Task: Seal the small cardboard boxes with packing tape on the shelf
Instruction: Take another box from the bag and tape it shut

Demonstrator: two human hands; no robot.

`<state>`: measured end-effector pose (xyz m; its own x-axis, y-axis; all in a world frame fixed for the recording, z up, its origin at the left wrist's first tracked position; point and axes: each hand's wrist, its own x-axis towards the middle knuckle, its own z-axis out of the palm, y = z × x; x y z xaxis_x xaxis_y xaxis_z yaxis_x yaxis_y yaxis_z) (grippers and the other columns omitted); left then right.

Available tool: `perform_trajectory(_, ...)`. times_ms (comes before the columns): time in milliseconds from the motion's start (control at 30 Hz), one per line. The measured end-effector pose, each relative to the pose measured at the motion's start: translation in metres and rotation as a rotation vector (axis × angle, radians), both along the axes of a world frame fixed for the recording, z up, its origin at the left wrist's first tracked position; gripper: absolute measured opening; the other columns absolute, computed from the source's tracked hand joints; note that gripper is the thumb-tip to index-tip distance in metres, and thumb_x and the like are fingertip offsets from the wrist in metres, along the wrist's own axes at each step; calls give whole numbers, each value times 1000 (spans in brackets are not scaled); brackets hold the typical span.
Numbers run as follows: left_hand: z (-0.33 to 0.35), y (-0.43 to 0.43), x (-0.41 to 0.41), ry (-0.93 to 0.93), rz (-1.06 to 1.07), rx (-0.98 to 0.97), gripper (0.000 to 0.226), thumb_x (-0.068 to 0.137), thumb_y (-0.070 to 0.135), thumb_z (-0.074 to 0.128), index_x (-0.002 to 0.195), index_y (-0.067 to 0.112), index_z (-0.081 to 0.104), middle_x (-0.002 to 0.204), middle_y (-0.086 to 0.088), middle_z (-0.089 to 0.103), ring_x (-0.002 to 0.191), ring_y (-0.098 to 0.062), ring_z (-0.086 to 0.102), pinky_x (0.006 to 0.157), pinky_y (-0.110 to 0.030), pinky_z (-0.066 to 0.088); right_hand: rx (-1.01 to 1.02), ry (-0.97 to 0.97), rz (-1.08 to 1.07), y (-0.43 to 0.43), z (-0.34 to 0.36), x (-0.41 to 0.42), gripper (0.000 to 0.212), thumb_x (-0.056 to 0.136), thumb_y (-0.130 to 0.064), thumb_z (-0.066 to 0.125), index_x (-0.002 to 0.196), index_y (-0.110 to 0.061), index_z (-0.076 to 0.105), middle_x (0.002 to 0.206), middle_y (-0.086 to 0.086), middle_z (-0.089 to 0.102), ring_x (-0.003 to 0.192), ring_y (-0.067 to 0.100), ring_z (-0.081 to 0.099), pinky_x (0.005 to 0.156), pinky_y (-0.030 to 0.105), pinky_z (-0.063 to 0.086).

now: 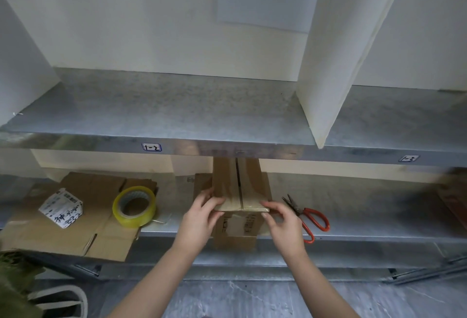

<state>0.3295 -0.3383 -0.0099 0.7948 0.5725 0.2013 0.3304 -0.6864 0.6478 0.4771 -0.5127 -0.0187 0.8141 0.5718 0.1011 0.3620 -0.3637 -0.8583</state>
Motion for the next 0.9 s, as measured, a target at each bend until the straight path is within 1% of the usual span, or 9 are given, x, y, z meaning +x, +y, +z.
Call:
perform_trajectory(67, -4, -3, -3, -29, 12, -140, 30, 90, 28, 67, 119, 28, 65, 145, 5, 44, 130, -14, 47, 107, -30, 43, 3, 2, 42, 1, -2, -1, 32, 82, -19, 76, 99, -42, 62, 108, -19, 65, 105, -2, 60, 84, 9, 48)
perform_trajectory(133, -2, -2, -4, -34, 10, -284, 34, 88, 38, 67, 120, 34, 62, 144, 10, 41, 132, -8, 42, 107, -30, 42, 5, 46, 71, 2, -1, 0, 29, 78, -31, 80, 98, -40, 60, 109, -17, 64, 104, -1, 59, 81, 17, 52)
perform_trajectory(233, 7, 4, -1, 4, 11, -301, 38, 87, 41, 67, 122, 43, 54, 132, 16, 47, 124, -4, 44, 100, -18, 36, -34, 10, 43, 7, 2, 5, 25, 78, -30, 80, 91, -37, 59, 105, -11, 65, 99, 4, 60, 84, 26, 51)
perform_trajectory(367, 17, 8, 6, 38, 10, -590, 44, 84, 54, 65, 122, 56, 44, 136, 18, 45, 127, -9, 43, 103, -26, 37, -113, 198, 133, 10, 16, 19, 22, 79, -38, 78, 90, -31, 60, 111, -8, 58, 105, 1, 54, 78, 9, 40)
perform_trajectory(467, 21, 13, 13, 20, 109, -767, 72, 84, 52, 66, 144, 45, 27, 146, 10, 36, 136, -19, 36, 112, -46, 34, -137, 342, 68, 21, 26, 21, 31, 88, -50, 64, 103, -25, 56, 107, -8, 60, 108, 15, 59, 77, 23, 44)
perform_trajectory(600, 27, 15, 22, -8, 121, -1030, 75, 80, 23, 73, 143, 25, 33, 140, -1, 49, 129, -25, 47, 112, -45, 36, -170, 452, 7, 38, 37, 19, 64, 90, -32, 65, 144, -22, 32, 132, 5, 54, 121, 28, 54, 99, 39, 46)
perform_trajectory(700, 25, 7, 13, -11, 191, -1026, 82, 74, 33, 79, 140, 17, 32, 139, -3, 47, 127, -23, 47, 110, -42, 37, -224, 501, 47, 32, 38, 11, 67, 87, -22, 65, 146, -15, 36, 141, 9, 50, 127, 27, 49, 107, 43, 41)
perform_trajectory(800, 18, -4, -5, -32, 246, -915, 78, 75, 42, 80, 134, 23, 32, 133, -3, 47, 119, -21, 50, 99, -34, 42, -154, 573, 42, 17, 39, -11, 64, 87, -40, 67, 139, -19, 37, 134, 5, 53, 120, 21, 54, 103, 40, 44)
perform_trajectory(900, 20, -11, -19, -97, 233, -950, 89, 76, 42, 79, 147, 31, 26, 133, 0, 43, 120, -19, 50, 100, -36, 45, -107, 538, 12, 4, 36, -29, 67, 86, -56, 63, 140, -27, 36, 125, 2, 54, 112, 16, 56, 96, 32, 47)
